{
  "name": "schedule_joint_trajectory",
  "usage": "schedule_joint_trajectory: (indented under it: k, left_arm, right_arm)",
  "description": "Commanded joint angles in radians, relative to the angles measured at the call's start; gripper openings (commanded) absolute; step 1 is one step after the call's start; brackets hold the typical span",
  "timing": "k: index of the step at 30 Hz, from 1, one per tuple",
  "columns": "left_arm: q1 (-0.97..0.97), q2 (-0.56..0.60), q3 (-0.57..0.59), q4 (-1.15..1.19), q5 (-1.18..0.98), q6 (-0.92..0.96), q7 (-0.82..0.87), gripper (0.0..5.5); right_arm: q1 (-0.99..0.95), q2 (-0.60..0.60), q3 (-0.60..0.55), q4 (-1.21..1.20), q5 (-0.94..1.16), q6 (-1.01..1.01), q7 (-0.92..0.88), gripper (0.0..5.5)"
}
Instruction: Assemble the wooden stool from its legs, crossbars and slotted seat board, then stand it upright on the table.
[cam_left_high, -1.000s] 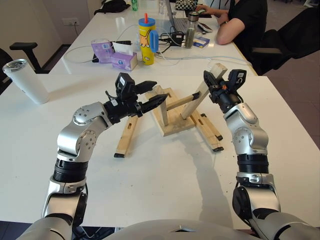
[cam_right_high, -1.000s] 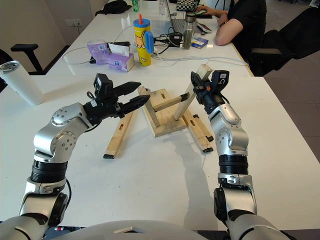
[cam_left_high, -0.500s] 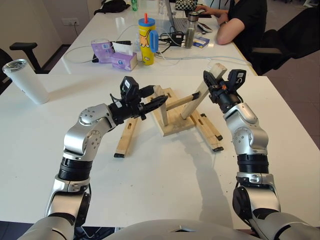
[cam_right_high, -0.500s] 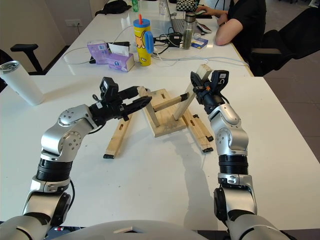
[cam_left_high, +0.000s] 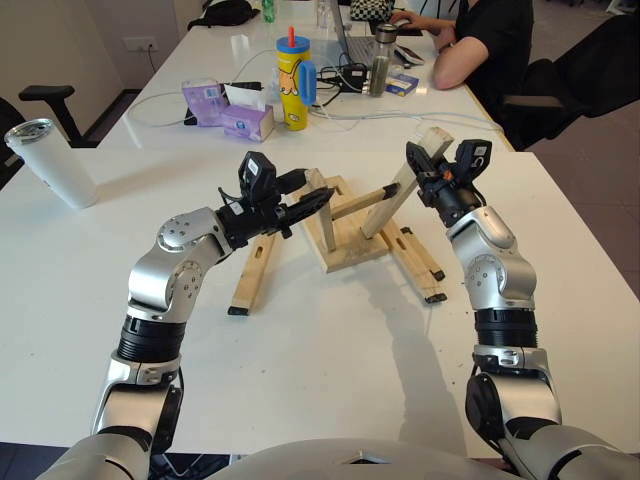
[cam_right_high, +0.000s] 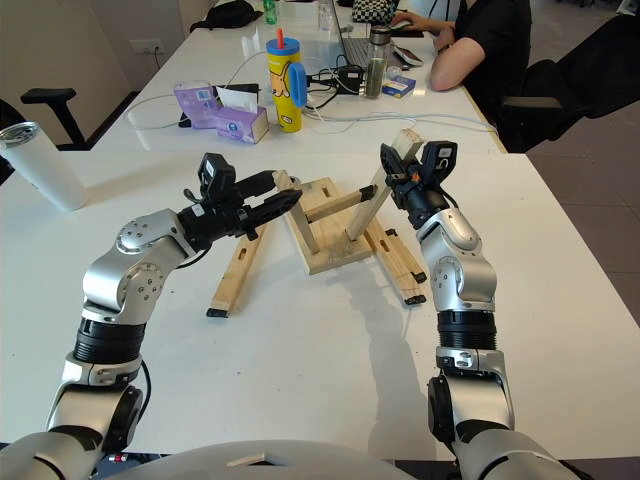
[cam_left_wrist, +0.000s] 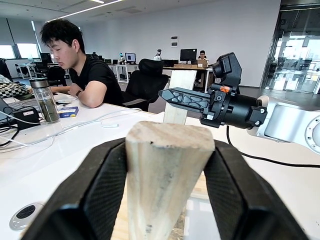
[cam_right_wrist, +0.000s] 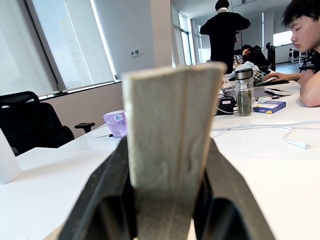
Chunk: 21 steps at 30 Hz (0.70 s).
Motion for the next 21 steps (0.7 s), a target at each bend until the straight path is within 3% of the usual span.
schedule_joint_trajectory:
  k: [1,21]
  left_arm:
    - [0.026,0.012,0.002,0.012,0.031,0.024,0.031,2.25]
    - [0.031,0.043,-0.056,0.011,0.079,0.045,0.016,2.20]
  right_arm:
    - [0.061,-0.011,0.029,0.026,-0.049,0.044,0.008,1.02]
    - [0.065,-0.010,0.055,0.002,-0.067,0.039,0.018,1.02]
